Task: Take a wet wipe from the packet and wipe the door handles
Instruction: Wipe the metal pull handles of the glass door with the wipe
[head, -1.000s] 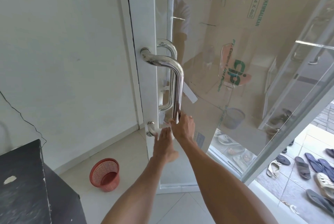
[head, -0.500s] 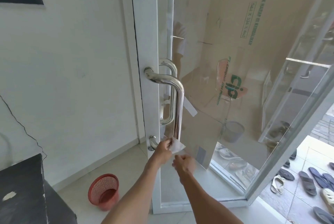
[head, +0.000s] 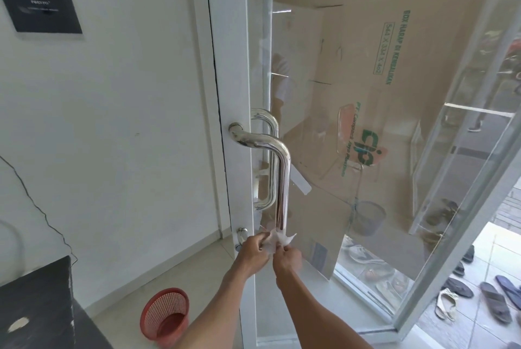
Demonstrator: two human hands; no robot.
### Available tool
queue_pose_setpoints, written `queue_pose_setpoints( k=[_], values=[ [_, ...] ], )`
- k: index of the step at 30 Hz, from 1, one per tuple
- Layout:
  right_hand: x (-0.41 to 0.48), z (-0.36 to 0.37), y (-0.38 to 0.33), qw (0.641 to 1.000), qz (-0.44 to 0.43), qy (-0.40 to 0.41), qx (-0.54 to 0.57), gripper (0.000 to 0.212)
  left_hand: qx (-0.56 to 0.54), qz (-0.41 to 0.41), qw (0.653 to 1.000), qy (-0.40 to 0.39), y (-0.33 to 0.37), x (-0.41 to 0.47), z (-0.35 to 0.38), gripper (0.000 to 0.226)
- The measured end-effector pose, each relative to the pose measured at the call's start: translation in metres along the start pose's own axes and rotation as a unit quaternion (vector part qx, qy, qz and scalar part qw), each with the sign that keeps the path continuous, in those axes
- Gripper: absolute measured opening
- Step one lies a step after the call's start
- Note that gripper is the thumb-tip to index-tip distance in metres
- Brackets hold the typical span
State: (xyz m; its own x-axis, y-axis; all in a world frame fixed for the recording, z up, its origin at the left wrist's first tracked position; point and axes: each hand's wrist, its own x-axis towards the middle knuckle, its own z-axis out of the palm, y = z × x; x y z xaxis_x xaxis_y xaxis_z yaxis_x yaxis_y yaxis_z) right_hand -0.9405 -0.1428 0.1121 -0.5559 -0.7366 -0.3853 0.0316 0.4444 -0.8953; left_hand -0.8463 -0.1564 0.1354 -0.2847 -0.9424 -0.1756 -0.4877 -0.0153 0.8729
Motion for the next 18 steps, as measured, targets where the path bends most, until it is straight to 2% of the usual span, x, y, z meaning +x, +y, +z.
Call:
queue_pose_setpoints(
  k=[2, 5, 9, 11, 18],
  values=[
    [-0.003, 0.001, -0.005, 0.999, 0.007, 0.033, 0.005, 0.026, 0.078, -0.007, 0.996, 0.031, -0.001, -0.003, -0.004, 0.052],
    [-0.008, -0.002, -0.009, 0.995, 0.009, 0.099, 0.015, 0.040, 0.198, -0.011, 0.979, 0.048, -0.007, -0.002, -0.007, 0.054],
    [-0.009, -0.002, -0.008, 0.993, -0.019, 0.113, -0.010, 0.013, 0.315, 0.015, 0.948, 0.026, -0.011, 0.003, -0.008, 0.051],
    [-0.009, 0.002, -0.008, 0.994, -0.028, 0.102, -0.021, 0.010, 0.340, 0.025, 0.940, 0.018, -0.010, 0.005, -0.007, 0.050],
    [-0.006, 0.008, -0.014, 0.994, -0.065, 0.063, -0.057, 0.020, 0.354, 0.013, 0.935, 0.007, -0.013, 0.011, -0.007, 0.044]
  ],
)
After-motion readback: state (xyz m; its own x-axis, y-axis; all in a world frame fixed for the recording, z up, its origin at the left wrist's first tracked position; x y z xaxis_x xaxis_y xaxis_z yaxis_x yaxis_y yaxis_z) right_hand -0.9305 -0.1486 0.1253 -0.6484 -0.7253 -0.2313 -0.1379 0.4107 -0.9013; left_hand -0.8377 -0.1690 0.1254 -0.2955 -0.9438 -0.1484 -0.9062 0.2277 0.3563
